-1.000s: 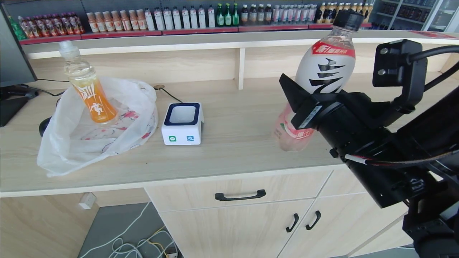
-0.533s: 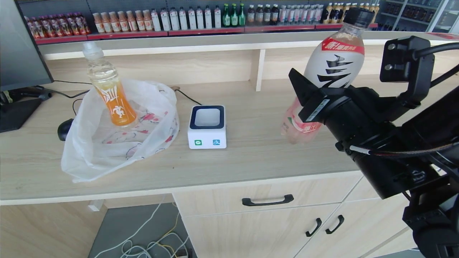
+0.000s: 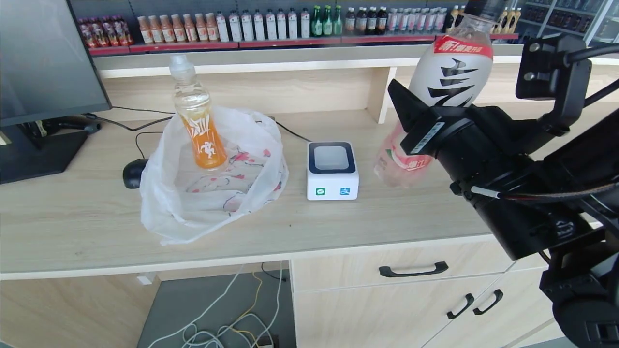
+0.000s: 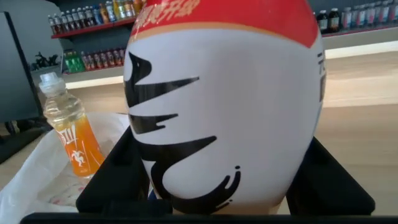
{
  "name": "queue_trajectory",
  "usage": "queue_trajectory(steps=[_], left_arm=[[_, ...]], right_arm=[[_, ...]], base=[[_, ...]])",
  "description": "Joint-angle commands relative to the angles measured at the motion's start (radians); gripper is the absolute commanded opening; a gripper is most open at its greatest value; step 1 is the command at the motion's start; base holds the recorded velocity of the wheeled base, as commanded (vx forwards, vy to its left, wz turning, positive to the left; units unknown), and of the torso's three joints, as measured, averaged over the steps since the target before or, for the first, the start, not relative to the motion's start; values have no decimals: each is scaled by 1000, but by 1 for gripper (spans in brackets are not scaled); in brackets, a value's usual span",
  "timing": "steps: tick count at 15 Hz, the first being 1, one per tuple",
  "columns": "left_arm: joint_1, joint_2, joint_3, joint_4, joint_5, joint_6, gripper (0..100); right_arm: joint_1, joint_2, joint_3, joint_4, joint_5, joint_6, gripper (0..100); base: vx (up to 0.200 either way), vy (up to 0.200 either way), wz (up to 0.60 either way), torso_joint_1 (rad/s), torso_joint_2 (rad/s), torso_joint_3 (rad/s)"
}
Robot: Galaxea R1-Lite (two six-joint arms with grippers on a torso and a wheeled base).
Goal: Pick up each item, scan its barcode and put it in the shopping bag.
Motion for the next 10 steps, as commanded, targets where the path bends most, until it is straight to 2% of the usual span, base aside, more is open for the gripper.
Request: queue_trajectory(steps=[1,3,4,6,10], left_arm=[[2,0,0,0,0,0,100],[2,0,0,0,0,0,100],[2,0,0,0,0,0,100],[2,0,0,0,0,0,100],[2,0,0,0,0,0,100]], right_arm=[[-1,4,-47,22,-1,2,0],[-1,23,-119,70,1,6,0],[-1,29,-196,139,1,11,0],[-1,35,-305,315,1,106,0],[-13,72,-334,357,1,243,0]], base=[[0,0,0,0,0,0],[0,0,0,0,0,0],[0,0,0,0,0,0],[0,0,0,0,0,0],[0,0,0,0,0,0]])
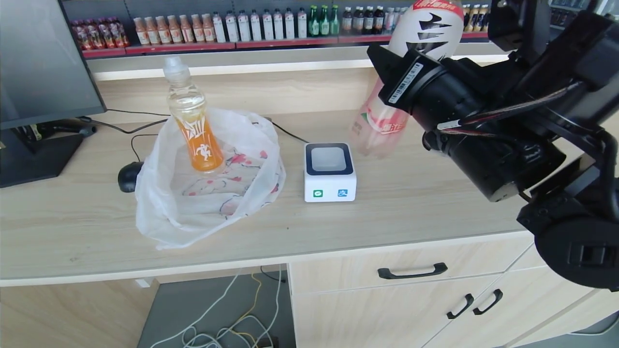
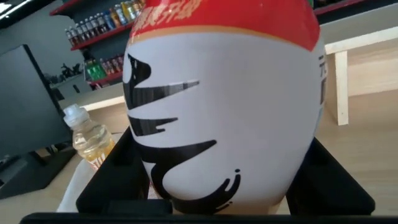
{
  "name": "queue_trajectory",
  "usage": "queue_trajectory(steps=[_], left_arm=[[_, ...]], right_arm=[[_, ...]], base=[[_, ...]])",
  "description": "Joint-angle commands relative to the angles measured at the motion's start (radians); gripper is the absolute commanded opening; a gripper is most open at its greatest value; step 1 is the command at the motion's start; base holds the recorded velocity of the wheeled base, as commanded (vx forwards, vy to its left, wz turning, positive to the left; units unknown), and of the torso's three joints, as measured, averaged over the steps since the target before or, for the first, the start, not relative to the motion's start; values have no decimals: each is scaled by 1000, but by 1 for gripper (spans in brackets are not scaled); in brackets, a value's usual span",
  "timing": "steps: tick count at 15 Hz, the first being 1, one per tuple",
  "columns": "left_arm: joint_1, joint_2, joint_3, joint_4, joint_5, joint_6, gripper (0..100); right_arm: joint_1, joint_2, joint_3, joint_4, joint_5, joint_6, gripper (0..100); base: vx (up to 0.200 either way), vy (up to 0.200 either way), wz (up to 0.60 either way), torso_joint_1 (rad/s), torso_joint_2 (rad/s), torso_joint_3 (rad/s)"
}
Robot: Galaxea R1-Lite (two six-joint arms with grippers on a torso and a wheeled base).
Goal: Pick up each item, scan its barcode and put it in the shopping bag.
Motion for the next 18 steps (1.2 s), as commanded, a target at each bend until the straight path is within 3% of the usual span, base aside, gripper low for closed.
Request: queue_trajectory(steps=[1,6,18], left_arm=[[0,0,0,0,0,0,100],[0,0,0,0,0,0,100],[0,0,0,0,0,0,100]], right_arm=[[-20,32,-9,0,1,32,0],[-46,65,-53,0,22,150,0],[-42,257,-156,2,24,625,0]], base=[[0,0,0,0,0,0],[0,0,0,0,0,0],[0,0,0,0,0,0]])
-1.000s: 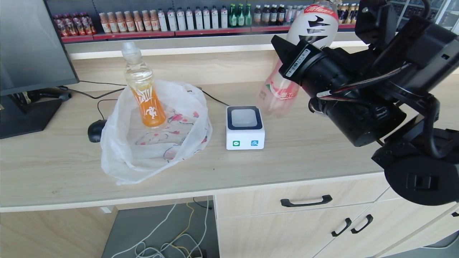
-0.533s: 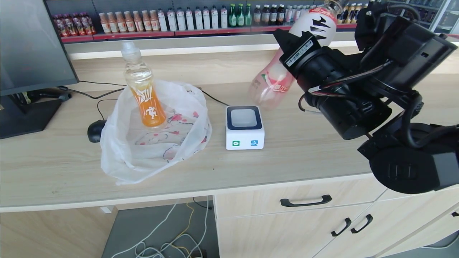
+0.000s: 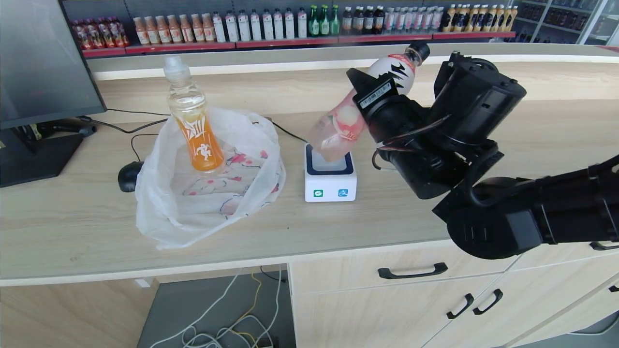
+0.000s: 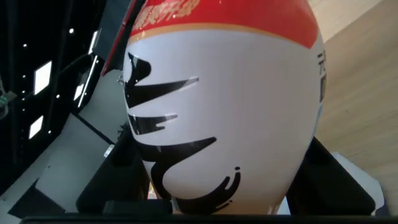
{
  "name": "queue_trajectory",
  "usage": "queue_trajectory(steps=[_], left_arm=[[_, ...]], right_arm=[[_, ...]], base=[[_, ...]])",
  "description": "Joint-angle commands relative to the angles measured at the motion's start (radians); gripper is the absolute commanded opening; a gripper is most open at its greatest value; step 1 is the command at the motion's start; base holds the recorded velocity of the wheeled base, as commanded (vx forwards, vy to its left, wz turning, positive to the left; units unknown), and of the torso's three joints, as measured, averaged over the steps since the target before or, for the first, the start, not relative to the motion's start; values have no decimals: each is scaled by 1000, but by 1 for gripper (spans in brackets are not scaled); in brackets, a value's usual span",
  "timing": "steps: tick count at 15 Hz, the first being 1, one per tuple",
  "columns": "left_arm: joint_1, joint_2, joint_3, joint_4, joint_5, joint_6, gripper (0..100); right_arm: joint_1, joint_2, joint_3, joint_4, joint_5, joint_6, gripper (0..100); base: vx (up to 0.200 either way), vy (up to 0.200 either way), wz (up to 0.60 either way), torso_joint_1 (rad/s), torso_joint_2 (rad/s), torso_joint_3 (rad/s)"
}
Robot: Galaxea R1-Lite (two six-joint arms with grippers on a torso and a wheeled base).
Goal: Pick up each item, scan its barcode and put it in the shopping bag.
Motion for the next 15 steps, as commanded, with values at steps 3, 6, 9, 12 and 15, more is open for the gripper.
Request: queue_trajectory(steps=[3,6,9,12,15], left_arm=[[1,0,0,0,0,0,100],[1,0,0,0,0,0,100],[1,0,0,0,0,0,100],[1,0,0,0,0,0,100],[1,0,0,0,0,0,100]], right_arm=[[-1,65,-22,43,3,121,0],[-1,102,-76,86,3,184,0],[-1,162,-150,95,3,186,0],[-1,173,-160,109,3,221,0],[-13,173,-162,143,3,247,0]], base=[[0,0,0,0,0,0],[0,0,0,0,0,0],[0,0,0,0,0,0],[0,0,0,0,0,0],[0,0,0,0,0,0]])
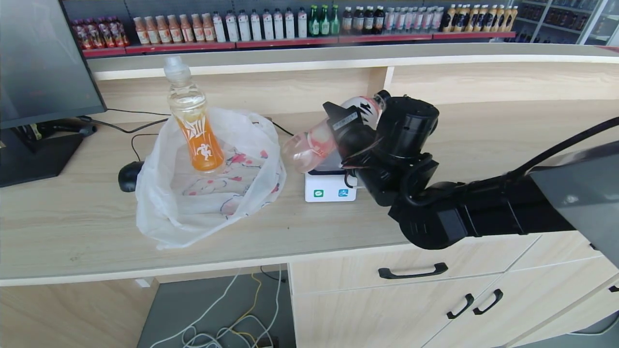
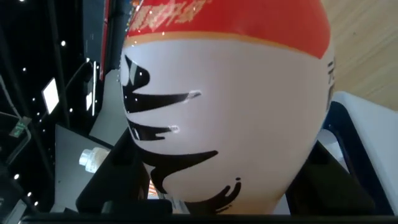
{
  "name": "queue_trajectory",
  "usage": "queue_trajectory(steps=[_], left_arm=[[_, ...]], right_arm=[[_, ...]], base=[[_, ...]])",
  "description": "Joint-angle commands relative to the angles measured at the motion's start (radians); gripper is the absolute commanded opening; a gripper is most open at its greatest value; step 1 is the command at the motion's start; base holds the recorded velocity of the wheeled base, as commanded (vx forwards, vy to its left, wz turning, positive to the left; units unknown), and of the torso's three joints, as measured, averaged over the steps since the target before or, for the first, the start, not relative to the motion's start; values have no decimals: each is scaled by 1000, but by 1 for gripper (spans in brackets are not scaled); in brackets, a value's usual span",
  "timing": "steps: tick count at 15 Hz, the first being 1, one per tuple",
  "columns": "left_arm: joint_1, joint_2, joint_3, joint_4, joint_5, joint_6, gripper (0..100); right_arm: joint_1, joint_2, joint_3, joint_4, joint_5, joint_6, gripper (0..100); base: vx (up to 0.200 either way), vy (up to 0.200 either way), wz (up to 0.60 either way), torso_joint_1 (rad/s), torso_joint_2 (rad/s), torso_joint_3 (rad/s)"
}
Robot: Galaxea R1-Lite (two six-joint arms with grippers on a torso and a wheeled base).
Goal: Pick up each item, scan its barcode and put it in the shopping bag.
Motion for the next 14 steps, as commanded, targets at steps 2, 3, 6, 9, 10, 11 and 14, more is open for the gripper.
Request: queue_trajectory(steps=[2,3,6,9,10,11,14], left_arm=[[1,0,0,0,0,0,100],[1,0,0,0,0,0,100],[1,0,0,0,0,0,100],[1,0,0,0,0,0,100],[-1,0,0,0,0,0,100],[1,0,0,0,0,0,100],[1,0,0,0,0,0,100]], right_arm=[[-7,4,-9,5,-1,-1,0],[-7,4,-9,5,1,-1,0],[-7,2,-13,5,1,-1,0],[-7,-1,-13,5,-1,-1,0],[-7,-2,-13,5,-1,-1,0],[-7,-4,-13,5,-1,-1,0],[-7,-4,-11,5,-1,-1,0]], base=[[0,0,0,0,0,0],[0,0,0,0,0,0],[0,0,0,0,0,0],[0,0,0,0,0,0],[0,0,0,0,0,0],[0,0,0,0,0,0],[0,0,0,0,0,0]])
